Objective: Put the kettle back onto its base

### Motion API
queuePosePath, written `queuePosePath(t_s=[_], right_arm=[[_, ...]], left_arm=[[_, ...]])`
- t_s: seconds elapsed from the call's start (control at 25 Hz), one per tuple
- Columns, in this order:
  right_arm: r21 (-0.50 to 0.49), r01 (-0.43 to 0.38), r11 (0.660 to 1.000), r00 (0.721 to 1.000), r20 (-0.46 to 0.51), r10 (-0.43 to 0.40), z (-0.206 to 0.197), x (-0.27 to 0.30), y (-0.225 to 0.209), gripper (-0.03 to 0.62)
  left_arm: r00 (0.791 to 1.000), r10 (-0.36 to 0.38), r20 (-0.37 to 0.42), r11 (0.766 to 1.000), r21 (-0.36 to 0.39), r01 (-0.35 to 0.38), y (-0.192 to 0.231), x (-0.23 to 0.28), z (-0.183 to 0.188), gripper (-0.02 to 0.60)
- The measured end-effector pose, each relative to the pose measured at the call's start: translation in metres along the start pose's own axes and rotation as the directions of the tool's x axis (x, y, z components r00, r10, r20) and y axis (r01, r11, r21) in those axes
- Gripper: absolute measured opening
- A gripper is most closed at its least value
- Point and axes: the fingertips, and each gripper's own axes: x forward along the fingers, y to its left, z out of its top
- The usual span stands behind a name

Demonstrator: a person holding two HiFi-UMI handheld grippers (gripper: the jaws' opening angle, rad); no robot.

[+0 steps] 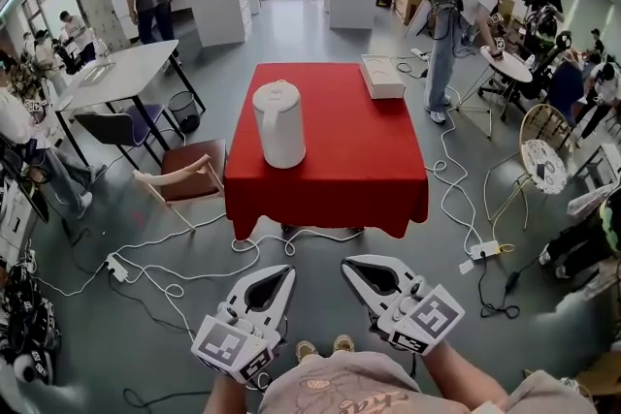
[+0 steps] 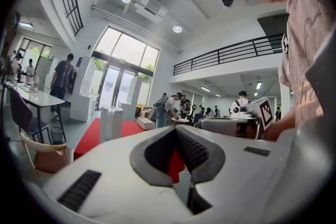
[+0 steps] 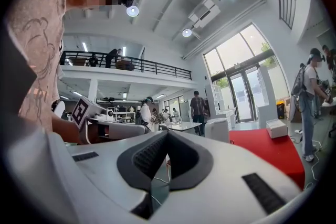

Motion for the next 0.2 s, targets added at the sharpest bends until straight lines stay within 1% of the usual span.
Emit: queuePosePath(t_s=[0.2], right_arm=[[0.001,-0.004,1.000,1.000,-0.004,0.004,-0.0019,-0.0017,-0.0050,0.002]], left_arm=[[1.000,-0.002,-0.004,1.000,0.002,0.002,-0.0025,0.0055,-0.0006,-0.002]])
